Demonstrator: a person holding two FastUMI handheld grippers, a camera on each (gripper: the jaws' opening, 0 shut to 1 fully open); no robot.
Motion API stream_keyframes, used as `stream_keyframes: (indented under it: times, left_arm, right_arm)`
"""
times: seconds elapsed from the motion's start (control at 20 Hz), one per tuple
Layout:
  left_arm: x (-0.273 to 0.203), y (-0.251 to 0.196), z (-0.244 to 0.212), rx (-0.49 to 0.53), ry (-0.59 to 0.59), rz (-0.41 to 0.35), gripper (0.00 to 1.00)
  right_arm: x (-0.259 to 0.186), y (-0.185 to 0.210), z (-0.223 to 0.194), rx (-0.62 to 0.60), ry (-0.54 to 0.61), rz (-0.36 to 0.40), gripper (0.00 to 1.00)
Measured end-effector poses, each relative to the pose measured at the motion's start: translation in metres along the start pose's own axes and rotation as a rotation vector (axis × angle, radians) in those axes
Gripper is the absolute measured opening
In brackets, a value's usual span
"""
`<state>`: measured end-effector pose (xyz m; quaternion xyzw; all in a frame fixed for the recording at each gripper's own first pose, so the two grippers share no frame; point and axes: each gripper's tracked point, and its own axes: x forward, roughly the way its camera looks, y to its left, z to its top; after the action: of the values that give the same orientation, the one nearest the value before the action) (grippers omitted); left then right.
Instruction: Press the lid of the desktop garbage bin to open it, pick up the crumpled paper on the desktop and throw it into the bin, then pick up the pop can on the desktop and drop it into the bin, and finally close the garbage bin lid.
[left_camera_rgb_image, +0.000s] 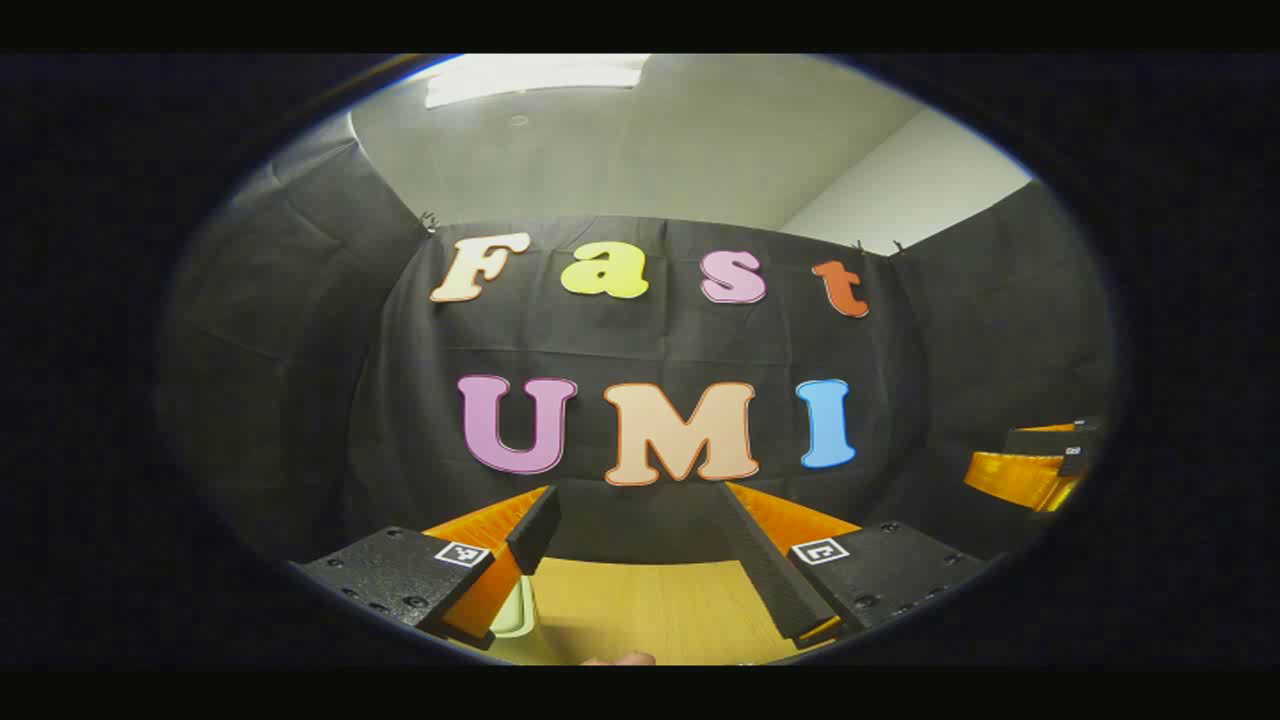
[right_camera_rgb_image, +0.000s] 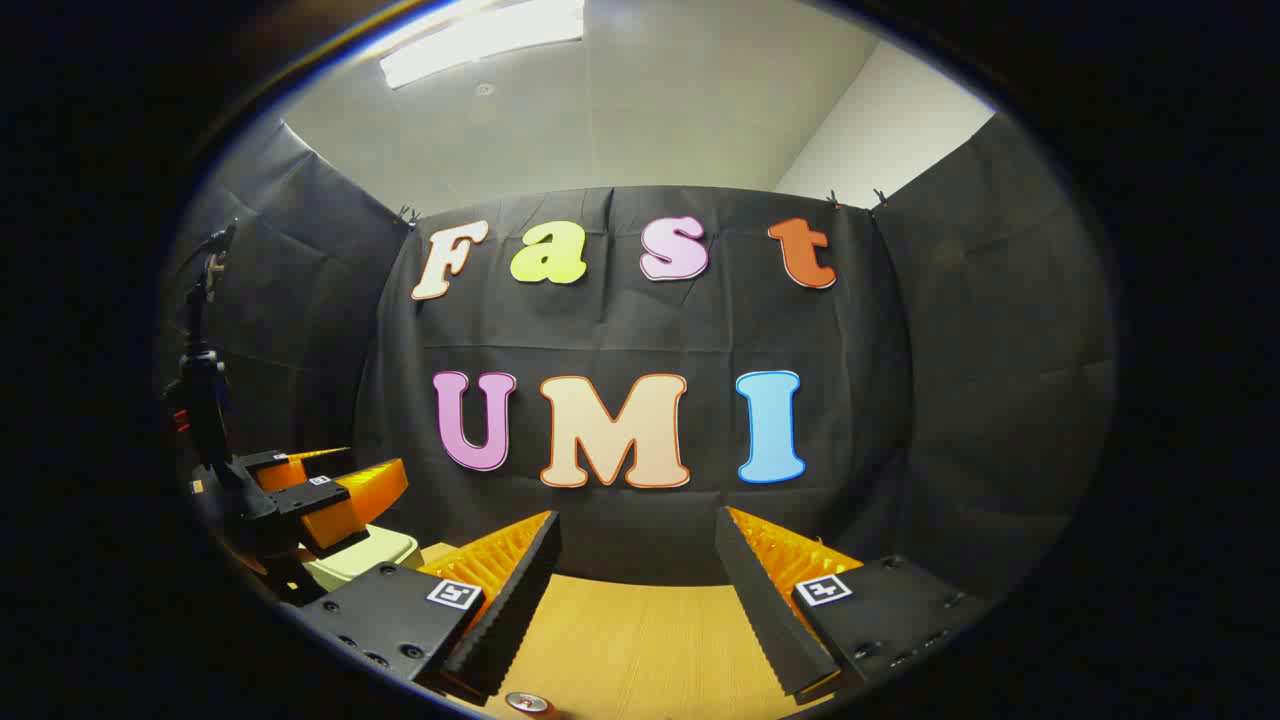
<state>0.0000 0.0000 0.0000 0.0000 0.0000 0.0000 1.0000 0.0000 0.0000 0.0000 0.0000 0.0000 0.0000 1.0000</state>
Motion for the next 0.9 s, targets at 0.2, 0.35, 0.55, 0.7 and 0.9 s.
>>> stream_keyframes:
  times: [0.2,0.35,0.55,0.7,0.9]
  left_arm:
    - [-0.002,-0.009,0.001,0.013,-0.003,-0.007,0.94]
    - [-0.007,-0.012,0.0,0.016,0.007,-0.003,0.94]
    - [-0.009,-0.011,-0.004,0.021,0.016,0.017,0.93]
    - [-0.01,-0.015,-0.005,0.038,0.022,0.02,0.93]
    - [-0.013,-0.016,-0.007,0.046,0.02,0.031,0.94]
  right_arm:
    - [0.002,-0.005,-0.004,-0.005,0.003,-0.005,0.99]
    - [0.001,-0.006,-0.005,0.0,-0.008,-0.002,0.98]
    - [0.0,-0.009,-0.011,0.003,-0.003,0.007,0.98]
    - [-0.001,-0.012,-0.012,0.009,-0.001,0.009,0.98]
    - [-0.003,-0.016,-0.016,0.012,0.002,0.009,0.98]
